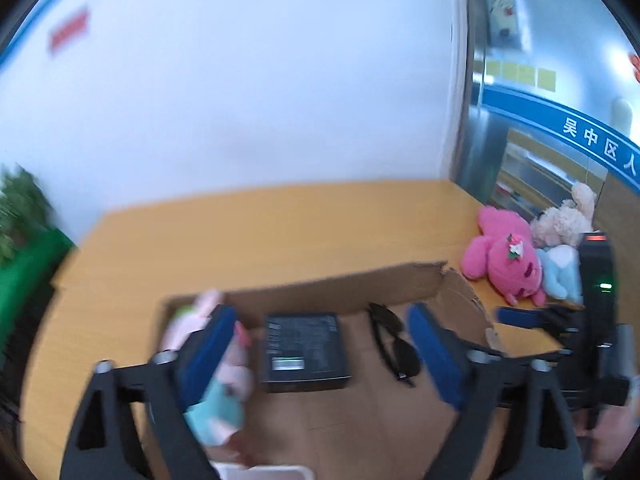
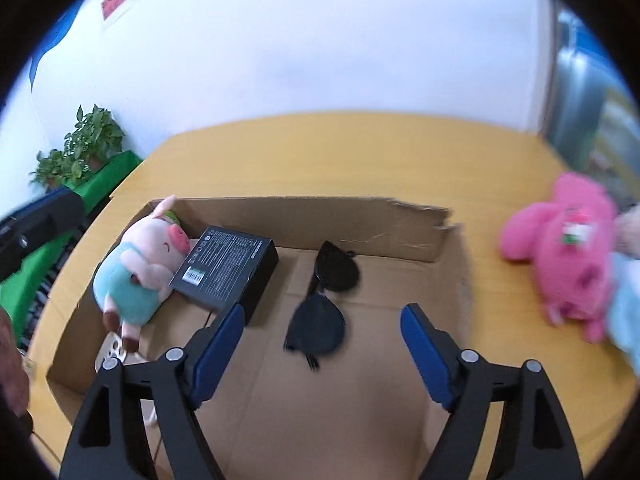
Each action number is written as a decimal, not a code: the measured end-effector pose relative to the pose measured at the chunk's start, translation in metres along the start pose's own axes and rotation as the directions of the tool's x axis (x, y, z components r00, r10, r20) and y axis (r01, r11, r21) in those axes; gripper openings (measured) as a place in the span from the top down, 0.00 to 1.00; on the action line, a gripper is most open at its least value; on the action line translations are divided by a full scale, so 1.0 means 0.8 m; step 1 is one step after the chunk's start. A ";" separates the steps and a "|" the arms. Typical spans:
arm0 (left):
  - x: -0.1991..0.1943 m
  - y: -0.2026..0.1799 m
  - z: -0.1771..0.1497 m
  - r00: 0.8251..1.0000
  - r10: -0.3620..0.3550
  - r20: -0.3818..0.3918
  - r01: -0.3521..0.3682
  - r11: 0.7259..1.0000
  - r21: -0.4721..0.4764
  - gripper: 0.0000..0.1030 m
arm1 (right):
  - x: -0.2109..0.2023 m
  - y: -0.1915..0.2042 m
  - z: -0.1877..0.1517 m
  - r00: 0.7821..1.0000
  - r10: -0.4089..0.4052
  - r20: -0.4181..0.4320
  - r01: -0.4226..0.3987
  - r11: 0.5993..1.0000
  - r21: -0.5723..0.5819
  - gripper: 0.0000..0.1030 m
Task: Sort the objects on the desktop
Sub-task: 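Carry the sunglasses into the cardboard box and open the right gripper, then move the right gripper to the white-and-grey phone stand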
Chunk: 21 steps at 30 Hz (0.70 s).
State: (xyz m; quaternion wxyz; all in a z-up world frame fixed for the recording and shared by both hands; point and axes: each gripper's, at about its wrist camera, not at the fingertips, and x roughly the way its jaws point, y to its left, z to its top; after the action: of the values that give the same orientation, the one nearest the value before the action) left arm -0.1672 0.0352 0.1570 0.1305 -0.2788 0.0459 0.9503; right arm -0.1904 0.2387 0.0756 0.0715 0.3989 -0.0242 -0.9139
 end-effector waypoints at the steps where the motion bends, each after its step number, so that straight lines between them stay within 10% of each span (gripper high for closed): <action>1: -0.019 -0.003 -0.011 0.999 0.029 0.033 -0.029 1.000 0.003 0.00 | -0.028 -0.001 -0.020 0.999 -0.026 0.028 0.027 1.000 -0.008 0.21; 21: -0.202 -0.019 -0.172 0.987 0.114 0.117 -0.112 0.993 -0.023 0.00 | -0.186 0.077 -0.195 0.967 -0.141 0.214 0.147 0.989 -0.014 0.19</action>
State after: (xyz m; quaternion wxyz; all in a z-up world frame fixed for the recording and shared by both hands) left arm 0.0389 -0.0082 0.1285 0.0766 -0.2200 0.0459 0.9714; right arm 0.0308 0.2022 0.0838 0.0077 0.2985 0.0109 -0.9543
